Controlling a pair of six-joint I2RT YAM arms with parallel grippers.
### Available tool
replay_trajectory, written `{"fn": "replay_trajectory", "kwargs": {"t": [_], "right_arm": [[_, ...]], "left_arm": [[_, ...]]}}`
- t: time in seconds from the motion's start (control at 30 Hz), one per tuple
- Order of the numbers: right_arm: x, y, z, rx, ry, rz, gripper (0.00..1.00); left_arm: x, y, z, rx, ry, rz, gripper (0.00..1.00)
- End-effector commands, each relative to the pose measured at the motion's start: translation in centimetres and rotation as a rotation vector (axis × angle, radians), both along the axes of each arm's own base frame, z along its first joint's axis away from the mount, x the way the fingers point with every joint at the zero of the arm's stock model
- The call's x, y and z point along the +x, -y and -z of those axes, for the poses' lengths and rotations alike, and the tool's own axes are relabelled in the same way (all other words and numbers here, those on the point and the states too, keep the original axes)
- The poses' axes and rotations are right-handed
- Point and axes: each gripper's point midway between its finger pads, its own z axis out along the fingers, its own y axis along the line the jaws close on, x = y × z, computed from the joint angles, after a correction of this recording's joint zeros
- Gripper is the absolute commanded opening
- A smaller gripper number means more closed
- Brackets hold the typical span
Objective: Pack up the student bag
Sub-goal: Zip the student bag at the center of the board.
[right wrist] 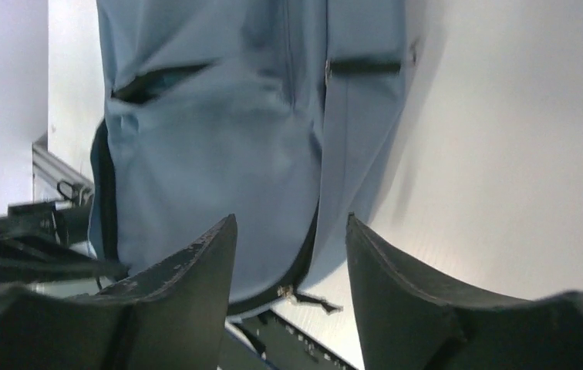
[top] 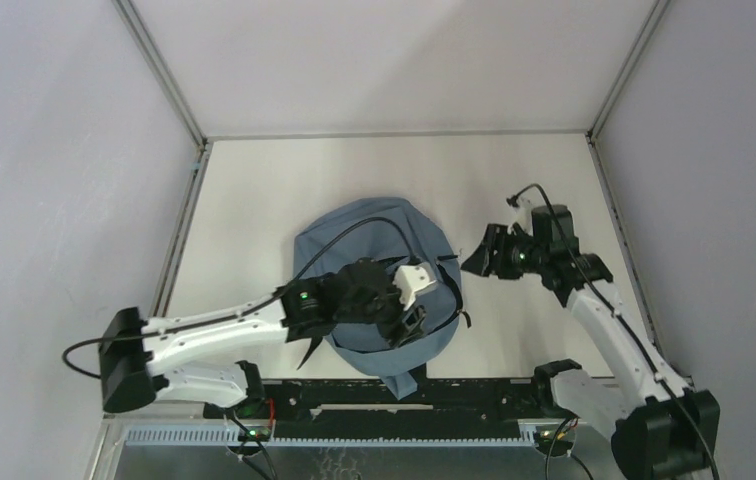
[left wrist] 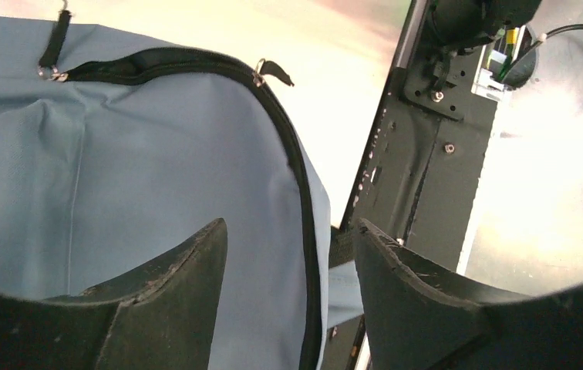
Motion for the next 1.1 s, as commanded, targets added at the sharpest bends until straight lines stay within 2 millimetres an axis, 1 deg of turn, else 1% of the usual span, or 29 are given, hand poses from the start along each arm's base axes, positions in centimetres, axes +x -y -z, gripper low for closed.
{"fn": "replay_trajectory", "kwargs": {"t": [0.0, 0.03, 0.13, 0.23, 0.27, 0.33, 0.4, 0.47, 0.5, 0.57, 0.6, 0.63, 0.73, 0.8, 0.9, 0.93, 1.0, 1.07], "right_arm": [[-3.6, -0.8, 0.3, 0.116, -0.040, -0.044, 0.64], [-4.1, -0.9, 0.6, 0.131, -0.044, -0.041, 0.64], [-5.2, -0.8, 2.3, 0.161, -0.070, -0.004, 0.65], [-5.7, -0.7, 3.6, 0.186, -0.069, 0.041, 0.66], [-5.8, -0.7, 4.0, 0.199, -0.071, 0.057, 0.67], [-5.8, -0.3, 4.7, 0.201, -0.060, 0.096, 0.68], [-5.7, 0.3, 5.2, 0.186, -0.025, 0.130, 0.69], [-5.9, 0.4, 5.4, 0.187, 0.005, 0.130, 0.70], [-6.1, 0.3, 5.3, 0.196, 0.020, 0.118, 0.70], [-6.5, -0.1, 5.5, 0.221, 0.033, 0.090, 0.71], [-6.8, -0.3, 5.7, 0.232, 0.033, 0.077, 0.71], [-7.0, -0.4, 5.9, 0.243, 0.028, 0.066, 0.71], [-7.8, -1.2, 6.3, 0.281, 0.014, 0.017, 0.71], [-8.2, -1.5, 6.5, 0.298, 0.007, -0.011, 0.70], [-8.4, -2.0, 6.5, 0.321, 0.012, -0.040, 0.71], [-8.3, -2.1, 6.6, 0.323, 0.008, -0.032, 0.73], [-8.1, -2.3, 6.7, 0.333, -0.009, -0.020, 0.76], [-8.2, -3.0, 6.3, 0.357, -0.016, -0.059, 0.77]], "left_arm": [[0.2, 3.2, -0.8, -0.010, -0.026, 0.030, 0.66], [0.0, 3.5, -0.6, -0.003, -0.041, 0.034, 0.66], [-0.9, 4.2, 0.1, 0.012, -0.101, 0.058, 0.68], [-2.9, 4.0, 1.9, 0.066, -0.158, 0.124, 0.69], [-3.2, 3.8, 2.5, 0.092, -0.165, 0.131, 0.69], [-3.5, 3.4, 3.5, 0.128, -0.174, 0.133, 0.68], [-3.3, 2.9, 4.4, 0.154, -0.160, 0.121, 0.65], [-2.9, 2.4, 5.0, 0.177, -0.131, 0.118, 0.53], [-2.7, 2.2, 5.2, 0.185, -0.114, 0.119, 0.40], [-2.4, 1.7, 5.6, 0.199, -0.090, 0.121, 0.11], [-2.1, 1.5, 5.7, 0.205, -0.088, 0.108, 0.02], [-2.1, 1.2, 5.9, 0.206, -0.099, 0.100, 0.00], [-1.8, 0.3, 6.5, 0.204, -0.118, 0.075, 0.00], [-1.0, -0.8, 7.1, 0.215, -0.106, 0.034, 0.00], [0.6, -3.0, 7.7, 0.228, -0.104, -0.044, 0.00], [1.0, -3.7, 7.9, 0.229, -0.108, -0.067, 0.00], [1.5, -4.9, 8.1, 0.234, -0.125, -0.099, 0.00], [1.7, -5.7, 8.2, 0.229, -0.142, -0.118, 0.00]]}}
